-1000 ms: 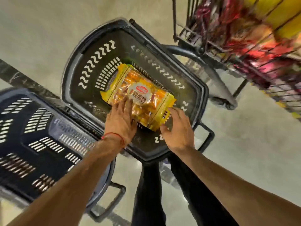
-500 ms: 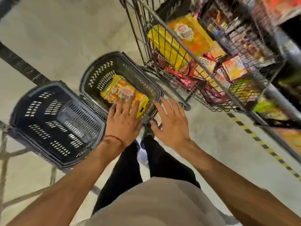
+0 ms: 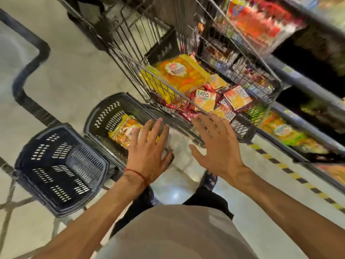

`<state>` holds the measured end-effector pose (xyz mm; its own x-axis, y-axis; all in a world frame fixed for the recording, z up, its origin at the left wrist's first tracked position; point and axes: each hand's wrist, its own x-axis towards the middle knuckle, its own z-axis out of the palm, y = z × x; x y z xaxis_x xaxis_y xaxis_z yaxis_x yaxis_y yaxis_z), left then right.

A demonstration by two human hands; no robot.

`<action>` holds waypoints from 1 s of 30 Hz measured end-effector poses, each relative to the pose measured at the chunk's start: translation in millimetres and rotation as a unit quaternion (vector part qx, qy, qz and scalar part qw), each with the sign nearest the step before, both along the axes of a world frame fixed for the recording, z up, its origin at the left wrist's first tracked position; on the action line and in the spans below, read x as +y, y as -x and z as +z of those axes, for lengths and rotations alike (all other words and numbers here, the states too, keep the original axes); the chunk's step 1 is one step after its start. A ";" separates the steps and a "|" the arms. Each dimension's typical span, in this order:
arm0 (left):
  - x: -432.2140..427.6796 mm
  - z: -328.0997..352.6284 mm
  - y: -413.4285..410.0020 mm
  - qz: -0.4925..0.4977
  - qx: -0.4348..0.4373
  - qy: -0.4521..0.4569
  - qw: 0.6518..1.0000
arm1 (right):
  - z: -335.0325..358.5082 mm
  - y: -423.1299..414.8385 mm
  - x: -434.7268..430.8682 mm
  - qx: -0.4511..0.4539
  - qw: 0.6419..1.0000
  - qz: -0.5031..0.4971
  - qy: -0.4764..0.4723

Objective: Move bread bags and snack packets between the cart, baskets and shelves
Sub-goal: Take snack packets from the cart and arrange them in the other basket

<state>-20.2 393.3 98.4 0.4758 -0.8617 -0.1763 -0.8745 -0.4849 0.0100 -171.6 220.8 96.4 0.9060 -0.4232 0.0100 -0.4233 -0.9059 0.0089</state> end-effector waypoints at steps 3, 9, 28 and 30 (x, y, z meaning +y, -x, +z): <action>-43.6 4.8 32.2 0.039 -0.017 -0.009 0.999 | 3.5 27.3 -55.9 -0.016 0.999 0.044 -0.014; -114.6 25.7 77.8 0.081 -0.029 -0.026 0.996 | 16.2 61.6 -146.4 -0.007 0.996 0.091 -0.007; -257.3 5.2 -21.5 0.150 -0.016 -0.015 0.988 | 22.1 -65.5 -306.2 0.018 0.990 0.136 0.020; -270.2 -2.4 -32.9 0.161 -0.002 -0.021 0.987 | 18.2 -81.8 -321.0 0.036 0.987 0.155 0.011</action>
<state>12.6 123.1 96.0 0.7240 -0.6581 -0.2067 -0.6755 -0.7372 -0.0188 -89.8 -100.3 114.6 0.9906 -0.1264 -0.0520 -0.1238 -0.9910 0.0500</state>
